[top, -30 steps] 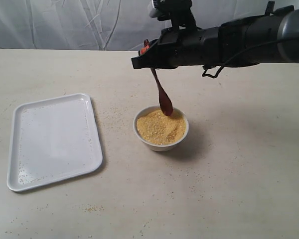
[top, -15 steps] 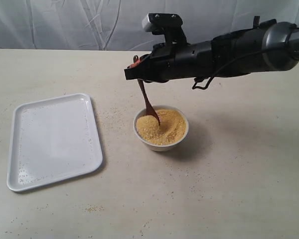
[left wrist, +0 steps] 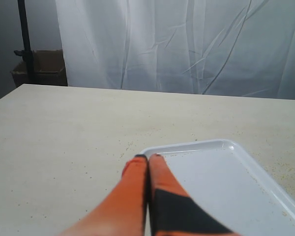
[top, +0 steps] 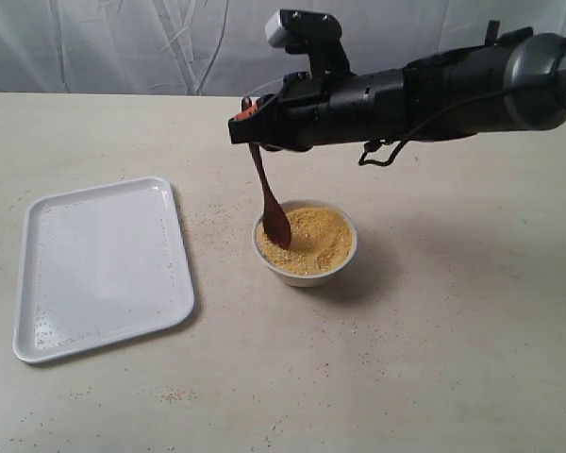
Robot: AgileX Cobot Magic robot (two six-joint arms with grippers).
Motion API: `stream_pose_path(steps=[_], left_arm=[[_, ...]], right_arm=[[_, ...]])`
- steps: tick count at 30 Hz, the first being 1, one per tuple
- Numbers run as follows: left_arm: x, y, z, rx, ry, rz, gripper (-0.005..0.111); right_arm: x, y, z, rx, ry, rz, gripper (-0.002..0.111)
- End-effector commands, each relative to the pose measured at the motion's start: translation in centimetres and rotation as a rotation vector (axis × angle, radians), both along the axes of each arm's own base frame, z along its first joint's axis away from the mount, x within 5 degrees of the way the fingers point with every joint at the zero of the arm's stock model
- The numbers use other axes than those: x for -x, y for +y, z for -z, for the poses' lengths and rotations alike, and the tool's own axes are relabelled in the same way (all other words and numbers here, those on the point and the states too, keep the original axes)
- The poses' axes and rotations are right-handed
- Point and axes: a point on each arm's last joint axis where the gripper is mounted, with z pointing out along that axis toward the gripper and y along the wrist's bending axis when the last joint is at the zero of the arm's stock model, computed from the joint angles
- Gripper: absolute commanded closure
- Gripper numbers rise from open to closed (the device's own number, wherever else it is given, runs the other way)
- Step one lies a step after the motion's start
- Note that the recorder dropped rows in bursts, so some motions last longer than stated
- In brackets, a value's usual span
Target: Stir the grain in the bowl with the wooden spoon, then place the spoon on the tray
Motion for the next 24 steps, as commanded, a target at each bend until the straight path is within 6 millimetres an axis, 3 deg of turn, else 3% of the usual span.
stream_pose_path(steps=[1, 5, 15, 19, 24], left_arm=[[0.0, 0.0, 0.1, 0.001, -0.008, -0.004, 0.107], [0.0, 0.0, 0.1, 0.001, -0.008, -0.004, 0.107], [0.0, 0.0, 0.1, 0.001, -0.008, -0.004, 0.107], [0.0, 0.0, 0.1, 0.001, -0.008, -0.004, 0.107], [0.0, 0.0, 0.1, 0.001, -0.008, -0.004, 0.107]], right_arm=[[-0.2, 0.4, 2.3, 0.054, 0.038, 0.024, 0.109], [-0.8, -0.2, 2.0, 0.102, 0.015, 0.101, 0.109], [-0.5, -1.7, -3.4, 0.106, -0.117, 0.220, 0.109], [-1.1, -2.6, -3.2, 0.170, -0.130, 0.315, 0.109], [-1.5, -2.3, -0.9, 0.208, -0.087, 0.312, 0.109]])
